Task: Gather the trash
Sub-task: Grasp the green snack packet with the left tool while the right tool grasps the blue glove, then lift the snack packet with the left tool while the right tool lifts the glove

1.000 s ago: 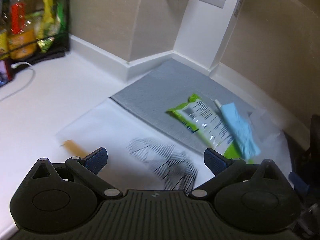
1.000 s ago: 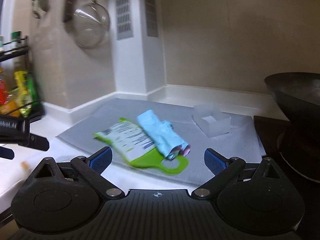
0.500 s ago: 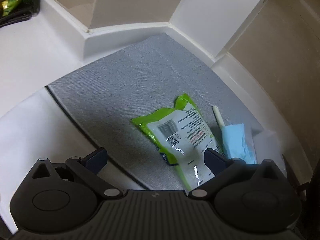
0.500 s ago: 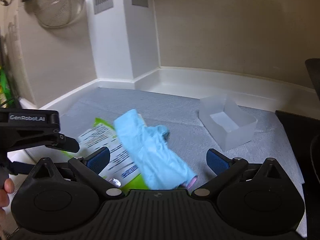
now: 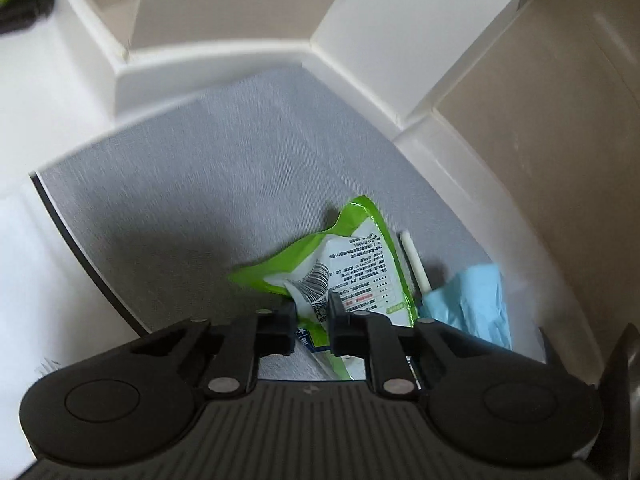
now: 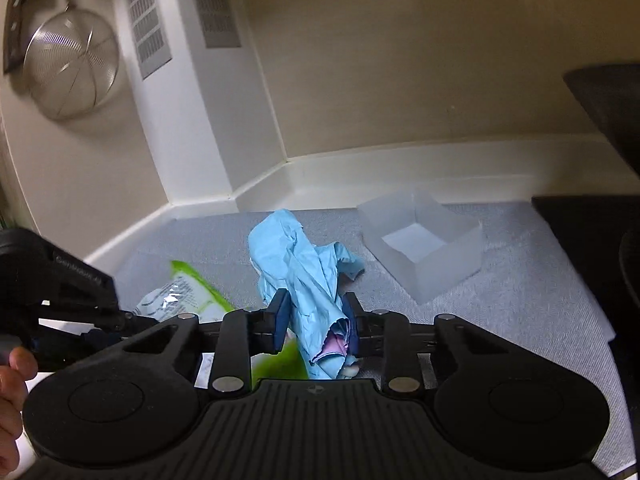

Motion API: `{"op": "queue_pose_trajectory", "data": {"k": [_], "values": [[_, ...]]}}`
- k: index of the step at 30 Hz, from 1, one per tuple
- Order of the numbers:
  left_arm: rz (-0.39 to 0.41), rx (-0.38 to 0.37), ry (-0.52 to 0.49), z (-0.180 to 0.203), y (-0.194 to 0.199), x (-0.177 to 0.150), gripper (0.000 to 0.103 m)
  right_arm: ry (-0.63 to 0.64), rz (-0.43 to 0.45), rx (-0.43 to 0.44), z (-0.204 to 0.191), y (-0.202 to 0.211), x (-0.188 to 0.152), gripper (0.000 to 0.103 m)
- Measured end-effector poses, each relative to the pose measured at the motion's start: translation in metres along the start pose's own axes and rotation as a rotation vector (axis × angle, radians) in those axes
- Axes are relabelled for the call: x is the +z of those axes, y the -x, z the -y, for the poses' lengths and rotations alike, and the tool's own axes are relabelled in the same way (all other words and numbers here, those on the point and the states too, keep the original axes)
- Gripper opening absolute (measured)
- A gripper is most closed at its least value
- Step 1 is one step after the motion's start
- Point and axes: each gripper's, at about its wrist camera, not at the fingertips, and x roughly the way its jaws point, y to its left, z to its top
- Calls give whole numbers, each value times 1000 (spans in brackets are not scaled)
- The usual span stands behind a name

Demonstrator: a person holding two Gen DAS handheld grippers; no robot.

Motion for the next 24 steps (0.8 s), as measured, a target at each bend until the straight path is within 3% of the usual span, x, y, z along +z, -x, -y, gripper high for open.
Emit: {"op": "queue_pose_trajectory", "data": {"k": [4,10,16,24], "values": [[70,6,-30,-2,31,3,9,-40,62,16,5,10,3,31],[167,5,-76,-13,89,2,8,-13,240,70,-1,36,5,29],[227,7,-111,-29,146,-14,9,-53,239,103,-3,66,5,28],[277,-16,-108,-47,209,-44,9,49,318,153,-21,132,1,28]]}}
